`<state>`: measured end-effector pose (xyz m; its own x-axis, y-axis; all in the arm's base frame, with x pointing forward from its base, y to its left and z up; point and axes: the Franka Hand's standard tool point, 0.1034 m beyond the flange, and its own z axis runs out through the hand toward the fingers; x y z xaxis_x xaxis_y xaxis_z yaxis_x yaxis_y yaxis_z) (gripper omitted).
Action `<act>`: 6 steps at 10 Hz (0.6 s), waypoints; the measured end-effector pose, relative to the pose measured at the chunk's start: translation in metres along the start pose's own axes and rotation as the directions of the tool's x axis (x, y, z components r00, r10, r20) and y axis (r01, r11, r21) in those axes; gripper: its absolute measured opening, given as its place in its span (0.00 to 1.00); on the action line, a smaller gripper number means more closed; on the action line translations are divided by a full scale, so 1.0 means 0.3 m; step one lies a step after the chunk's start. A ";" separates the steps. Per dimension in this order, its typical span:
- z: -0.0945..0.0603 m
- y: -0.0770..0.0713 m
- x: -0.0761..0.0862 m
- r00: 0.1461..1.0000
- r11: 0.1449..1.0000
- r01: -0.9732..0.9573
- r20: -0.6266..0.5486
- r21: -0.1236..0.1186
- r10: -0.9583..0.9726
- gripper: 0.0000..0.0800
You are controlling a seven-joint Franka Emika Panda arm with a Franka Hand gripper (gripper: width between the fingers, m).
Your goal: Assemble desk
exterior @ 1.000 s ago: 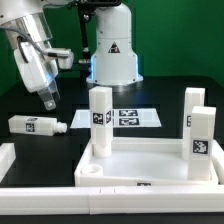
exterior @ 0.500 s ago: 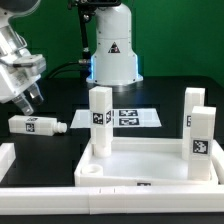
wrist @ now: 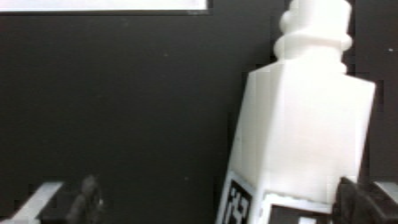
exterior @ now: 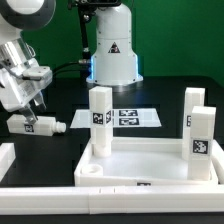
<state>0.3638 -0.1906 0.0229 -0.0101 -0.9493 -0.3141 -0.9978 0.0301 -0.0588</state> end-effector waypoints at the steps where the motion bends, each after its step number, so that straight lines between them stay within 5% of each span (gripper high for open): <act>1: 0.006 -0.025 0.006 1.000 1.000 -0.003 -0.005 -0.002 0.003 0.81; 3: 0.000 -0.076 0.010 1.000 1.000 -0.017 -0.008 0.004 0.017 0.81; 6: 0.004 -0.082 0.009 1.000 1.000 -0.022 -0.011 -0.002 0.022 0.81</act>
Offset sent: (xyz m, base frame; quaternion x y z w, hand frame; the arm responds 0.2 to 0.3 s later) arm 0.0199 0.0028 0.0073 -0.0168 -0.0050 0.0120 0.9998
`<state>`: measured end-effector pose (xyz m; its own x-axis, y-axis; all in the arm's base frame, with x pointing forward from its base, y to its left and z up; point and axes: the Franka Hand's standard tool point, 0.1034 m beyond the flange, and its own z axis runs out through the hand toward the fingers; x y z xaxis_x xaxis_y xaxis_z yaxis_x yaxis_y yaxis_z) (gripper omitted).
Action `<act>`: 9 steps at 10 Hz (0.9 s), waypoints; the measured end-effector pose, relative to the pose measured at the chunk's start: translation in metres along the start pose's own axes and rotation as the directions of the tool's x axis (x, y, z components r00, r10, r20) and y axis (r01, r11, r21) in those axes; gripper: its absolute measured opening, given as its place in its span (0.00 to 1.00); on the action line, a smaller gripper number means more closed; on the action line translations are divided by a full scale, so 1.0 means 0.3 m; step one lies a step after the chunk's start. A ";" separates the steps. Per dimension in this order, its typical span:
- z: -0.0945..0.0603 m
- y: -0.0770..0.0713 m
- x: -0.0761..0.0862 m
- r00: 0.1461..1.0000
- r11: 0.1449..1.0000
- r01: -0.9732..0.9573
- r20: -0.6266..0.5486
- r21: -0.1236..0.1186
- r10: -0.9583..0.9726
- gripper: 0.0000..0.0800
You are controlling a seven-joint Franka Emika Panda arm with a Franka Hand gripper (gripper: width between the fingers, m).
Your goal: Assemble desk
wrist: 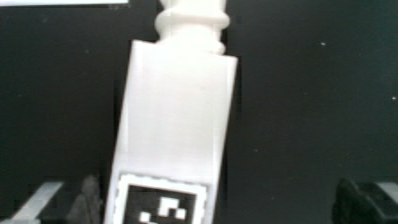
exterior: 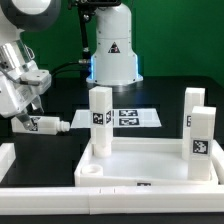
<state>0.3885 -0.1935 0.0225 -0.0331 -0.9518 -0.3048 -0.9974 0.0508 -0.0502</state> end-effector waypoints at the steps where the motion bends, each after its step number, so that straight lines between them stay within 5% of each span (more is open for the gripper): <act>1: 0.010 0.007 -0.003 1.000 1.000 -0.001 -0.004 -0.005 0.001 0.81; 4: 0.050 0.056 -0.047 1.000 1.000 -0.001 0.000 -0.027 0.001 0.81; 8: 0.065 0.068 -0.039 1.000 0.999 -0.014 -0.007 -0.050 0.014 0.80; 9: 0.066 0.069 -0.039 1.000 0.999 0.000 -0.007 -0.051 0.000 0.59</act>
Offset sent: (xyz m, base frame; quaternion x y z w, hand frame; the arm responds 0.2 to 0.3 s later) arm -0.0188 0.0212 0.0024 0.0110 -0.0058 0.0098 0.9999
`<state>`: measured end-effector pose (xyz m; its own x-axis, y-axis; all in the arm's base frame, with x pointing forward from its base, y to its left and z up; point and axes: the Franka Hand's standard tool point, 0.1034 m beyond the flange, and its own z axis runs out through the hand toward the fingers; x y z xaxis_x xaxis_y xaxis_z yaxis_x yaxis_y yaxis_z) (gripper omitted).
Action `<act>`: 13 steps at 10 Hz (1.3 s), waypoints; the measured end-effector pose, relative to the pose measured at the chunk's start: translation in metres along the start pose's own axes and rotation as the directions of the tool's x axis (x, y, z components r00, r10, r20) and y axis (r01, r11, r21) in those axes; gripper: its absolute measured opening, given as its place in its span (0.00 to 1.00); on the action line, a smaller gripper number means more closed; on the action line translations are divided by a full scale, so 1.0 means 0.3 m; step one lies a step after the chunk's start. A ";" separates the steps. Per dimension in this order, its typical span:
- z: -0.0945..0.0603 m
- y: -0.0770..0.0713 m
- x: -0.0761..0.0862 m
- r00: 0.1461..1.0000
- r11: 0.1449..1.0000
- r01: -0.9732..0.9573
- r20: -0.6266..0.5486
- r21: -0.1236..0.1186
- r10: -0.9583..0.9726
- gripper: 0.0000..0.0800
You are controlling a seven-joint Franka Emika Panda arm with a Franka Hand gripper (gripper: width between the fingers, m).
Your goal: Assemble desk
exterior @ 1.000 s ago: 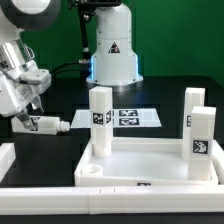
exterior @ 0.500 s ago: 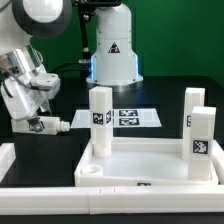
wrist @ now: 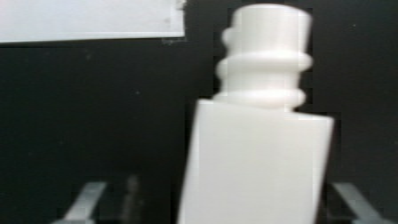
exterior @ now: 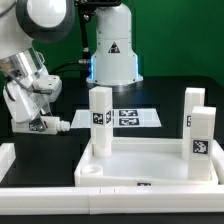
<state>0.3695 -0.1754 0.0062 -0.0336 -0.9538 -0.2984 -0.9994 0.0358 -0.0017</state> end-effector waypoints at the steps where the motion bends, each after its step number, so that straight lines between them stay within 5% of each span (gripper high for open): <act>1: 0.000 0.000 0.000 1.000 1.000 0.020 0.000 0.000 -0.020 0.35; 3: -0.013 -0.031 -0.051 0.975 0.975 0.220 -0.015 -0.032 -0.221 0.36; 5: -0.018 -0.038 -0.129 0.843 0.842 0.536 -0.017 -0.059 -0.538 0.36; 9: -0.019 -0.033 -0.121 0.664 0.661 0.746 0.004 -0.082 -0.748 0.36; 12: -0.012 -0.006 -0.092 0.397 0.394 0.916 0.033 -0.080 -0.917 0.36; 13: -0.009 0.011 -0.069 0.465 0.462 0.883 0.019 -0.080 -0.885 0.36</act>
Offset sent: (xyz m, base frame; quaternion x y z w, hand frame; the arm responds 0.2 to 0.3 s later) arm 0.0106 0.0512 0.0261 -0.0103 0.0434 -0.4197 0.9066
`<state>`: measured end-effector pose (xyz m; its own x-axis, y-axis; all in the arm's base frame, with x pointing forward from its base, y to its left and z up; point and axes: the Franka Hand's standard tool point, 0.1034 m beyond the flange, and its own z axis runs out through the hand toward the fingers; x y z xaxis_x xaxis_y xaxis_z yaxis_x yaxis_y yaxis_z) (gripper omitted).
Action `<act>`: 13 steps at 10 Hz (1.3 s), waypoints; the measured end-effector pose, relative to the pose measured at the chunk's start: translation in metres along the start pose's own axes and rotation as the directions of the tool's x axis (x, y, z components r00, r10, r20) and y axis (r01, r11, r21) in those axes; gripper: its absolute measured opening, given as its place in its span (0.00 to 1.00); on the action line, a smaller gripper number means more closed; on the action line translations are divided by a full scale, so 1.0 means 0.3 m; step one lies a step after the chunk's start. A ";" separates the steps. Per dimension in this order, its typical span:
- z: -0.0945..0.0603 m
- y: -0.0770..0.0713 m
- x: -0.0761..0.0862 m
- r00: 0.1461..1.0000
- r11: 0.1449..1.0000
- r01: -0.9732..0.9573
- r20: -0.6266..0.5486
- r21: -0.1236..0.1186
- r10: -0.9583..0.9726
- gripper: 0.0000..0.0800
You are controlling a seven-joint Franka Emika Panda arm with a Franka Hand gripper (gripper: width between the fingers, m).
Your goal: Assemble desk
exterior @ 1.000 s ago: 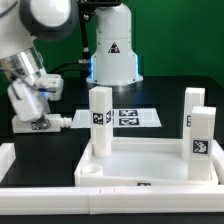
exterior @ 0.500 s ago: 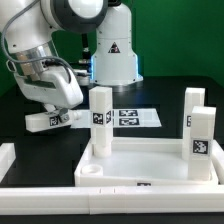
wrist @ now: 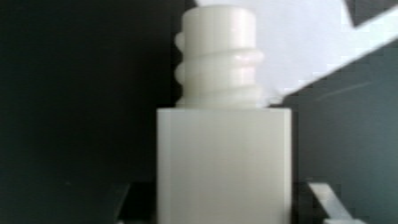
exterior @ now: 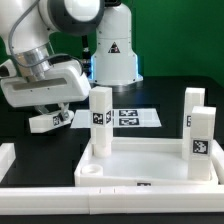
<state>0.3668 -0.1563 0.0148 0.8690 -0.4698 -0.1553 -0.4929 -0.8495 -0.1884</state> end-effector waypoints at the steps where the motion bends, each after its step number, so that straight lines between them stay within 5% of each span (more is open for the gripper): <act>1: 0.001 -0.001 -0.004 1.000 1.000 0.005 0.013 -0.002 -0.005 0.36; 3: -0.002 -0.005 0.005 0.996 0.999 -0.033 0.081 0.023 0.031 0.68; 4: -0.013 -0.004 0.022 0.989 0.998 -0.057 0.136 0.039 0.051 0.68; 5: -0.043 -0.006 0.031 0.959 0.996 -0.080 0.277 0.044 0.065 0.79; 7: -0.099 -0.005 0.110 0.894 0.995 -0.076 0.447 0.065 0.039 0.80; 11: -0.089 0.017 0.103 0.754 0.993 -0.092 0.657 0.072 0.022 0.81; 12: -0.082 0.025 0.115 0.742 0.992 -0.121 0.667 0.047 0.059 0.81; 13: -0.082 0.038 0.125 0.694 0.979 -0.202 0.704 -0.010 0.150 0.81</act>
Offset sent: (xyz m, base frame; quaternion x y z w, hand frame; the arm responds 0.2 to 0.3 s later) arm 0.0165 -0.0175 0.0032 0.0228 -0.0698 0.0330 0.9968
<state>0.3949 -0.1896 0.0305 0.4985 -0.2841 -0.8190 -0.6575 -0.7396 -0.1436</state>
